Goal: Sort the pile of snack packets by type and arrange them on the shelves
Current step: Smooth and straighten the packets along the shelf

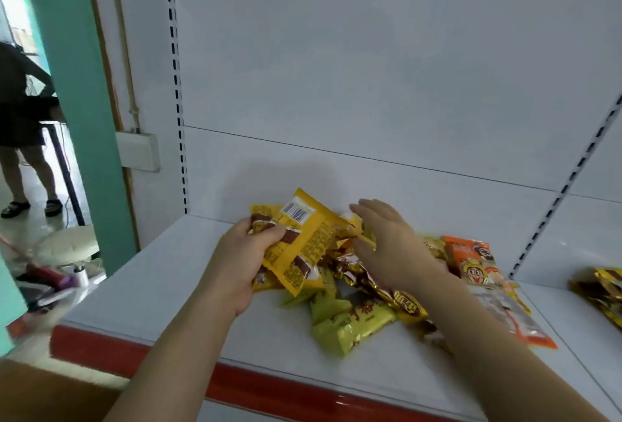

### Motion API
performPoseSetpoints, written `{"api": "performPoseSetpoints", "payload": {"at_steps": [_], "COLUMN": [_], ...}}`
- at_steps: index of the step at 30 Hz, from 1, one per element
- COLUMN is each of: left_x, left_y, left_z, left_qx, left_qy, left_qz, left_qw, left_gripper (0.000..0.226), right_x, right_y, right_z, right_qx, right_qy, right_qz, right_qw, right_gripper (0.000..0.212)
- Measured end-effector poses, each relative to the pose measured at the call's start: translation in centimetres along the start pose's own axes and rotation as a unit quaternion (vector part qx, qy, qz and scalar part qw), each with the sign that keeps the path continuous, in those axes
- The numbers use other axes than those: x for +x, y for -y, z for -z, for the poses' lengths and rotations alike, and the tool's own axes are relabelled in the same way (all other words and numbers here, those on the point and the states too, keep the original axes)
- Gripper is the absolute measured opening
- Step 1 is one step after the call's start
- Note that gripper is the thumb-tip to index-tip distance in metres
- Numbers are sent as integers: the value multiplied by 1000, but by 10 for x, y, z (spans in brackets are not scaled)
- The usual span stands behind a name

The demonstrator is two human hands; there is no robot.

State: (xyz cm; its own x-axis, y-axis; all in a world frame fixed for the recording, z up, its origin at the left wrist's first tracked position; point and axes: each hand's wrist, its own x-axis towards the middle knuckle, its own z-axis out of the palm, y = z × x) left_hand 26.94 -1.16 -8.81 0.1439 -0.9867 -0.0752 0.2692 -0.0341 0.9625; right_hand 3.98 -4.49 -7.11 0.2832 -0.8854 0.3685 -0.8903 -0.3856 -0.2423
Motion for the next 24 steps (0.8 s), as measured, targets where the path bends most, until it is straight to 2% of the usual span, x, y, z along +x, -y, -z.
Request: {"api": "performPoseSetpoints", "payload": {"at_steps": [3, 5, 9, 13, 16, 18, 20, 24], "left_x": [11, 16, 25, 33, 35, 34, 30, 21], "left_y": [-1, -1, -2, 1, 2, -1, -4, -8], "left_z": [25, 35, 49, 52, 41, 31, 19, -2], "left_qx": [5, 7, 8, -15, -42, -78, -111, -161], "left_qy": [-9, -2, -9, -22, -39, -32, -8, 49], "left_qz": [-4, -5, -11, -6, -12, -16, -14, -2], "left_qw": [1000, 1000, 1000, 1000, 998, 996, 994, 986], "left_gripper": [16, 17, 20, 17, 18, 22, 27, 36], "right_x": [19, 31, 32, 22, 8, -3, -11, -17], "right_y": [19, 28, 31, 28, 38, 58, 82, 102], "right_z": [-16, -21, -16, -1, 5, 3, -7, -41], "right_qx": [-116, -163, -243, -261, -175, -116, -98, -84], "right_qy": [89, 113, 52, -45, -204, -299, -307, -218], "right_qz": [-32, -64, -109, -135, -87, -30, 11, 88], "right_qw": [989, 978, 962, 955, 959, 947, 947, 968], "right_gripper": [68, 58, 43, 23, 19, 11, 5, 4]}}
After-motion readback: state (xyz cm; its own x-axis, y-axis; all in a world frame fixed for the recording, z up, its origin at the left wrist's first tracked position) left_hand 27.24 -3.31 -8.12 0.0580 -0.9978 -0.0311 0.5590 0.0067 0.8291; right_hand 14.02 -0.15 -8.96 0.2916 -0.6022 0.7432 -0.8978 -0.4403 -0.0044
